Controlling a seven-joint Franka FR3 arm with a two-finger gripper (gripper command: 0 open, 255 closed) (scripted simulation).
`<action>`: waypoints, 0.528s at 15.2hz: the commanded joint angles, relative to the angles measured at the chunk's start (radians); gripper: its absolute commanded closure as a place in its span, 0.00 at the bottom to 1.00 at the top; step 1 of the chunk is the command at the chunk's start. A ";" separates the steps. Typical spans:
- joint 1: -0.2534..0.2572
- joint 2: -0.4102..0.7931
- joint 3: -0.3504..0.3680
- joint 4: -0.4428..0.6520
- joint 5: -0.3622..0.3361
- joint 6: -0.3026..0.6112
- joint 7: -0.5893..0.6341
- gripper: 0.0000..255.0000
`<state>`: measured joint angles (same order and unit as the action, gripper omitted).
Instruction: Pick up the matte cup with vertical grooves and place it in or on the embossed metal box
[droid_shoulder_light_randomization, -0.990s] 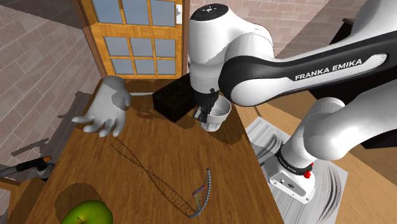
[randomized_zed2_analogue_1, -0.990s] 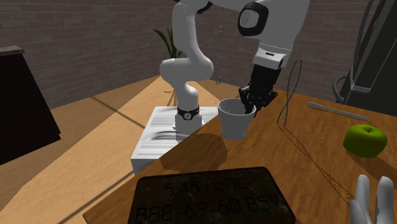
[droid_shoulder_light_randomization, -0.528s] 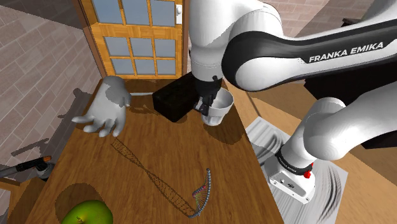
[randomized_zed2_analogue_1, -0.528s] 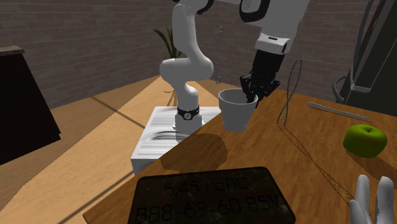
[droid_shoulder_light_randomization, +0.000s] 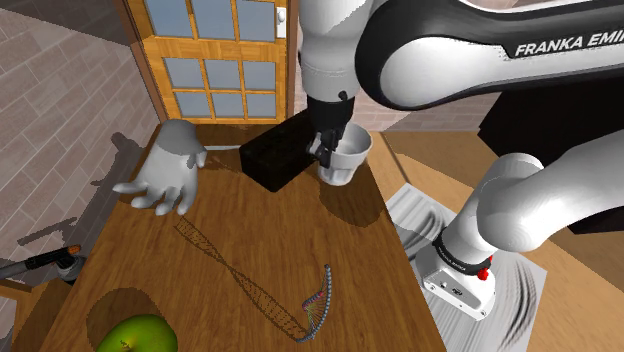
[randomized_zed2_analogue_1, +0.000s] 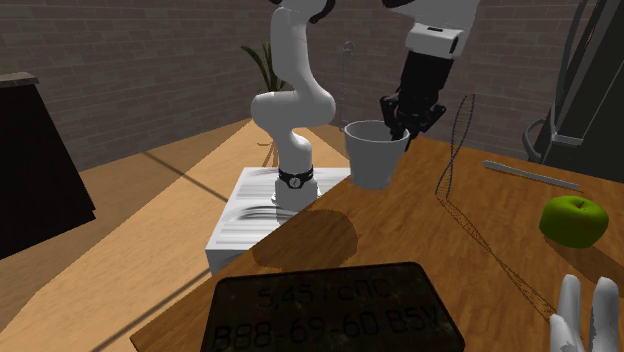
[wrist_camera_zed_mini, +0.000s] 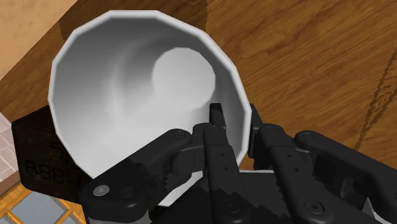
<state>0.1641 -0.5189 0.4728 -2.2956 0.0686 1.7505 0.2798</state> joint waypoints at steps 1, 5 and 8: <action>-0.001 -0.001 -0.003 0.020 -0.002 -0.020 -0.002 1.00; -0.054 0.099 -0.035 0.099 -0.060 -0.002 -0.052 1.00; -0.090 0.179 -0.055 0.171 -0.101 0.005 -0.085 1.00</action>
<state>0.0868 -0.3625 0.4275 -2.1465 -0.0183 1.7544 0.2104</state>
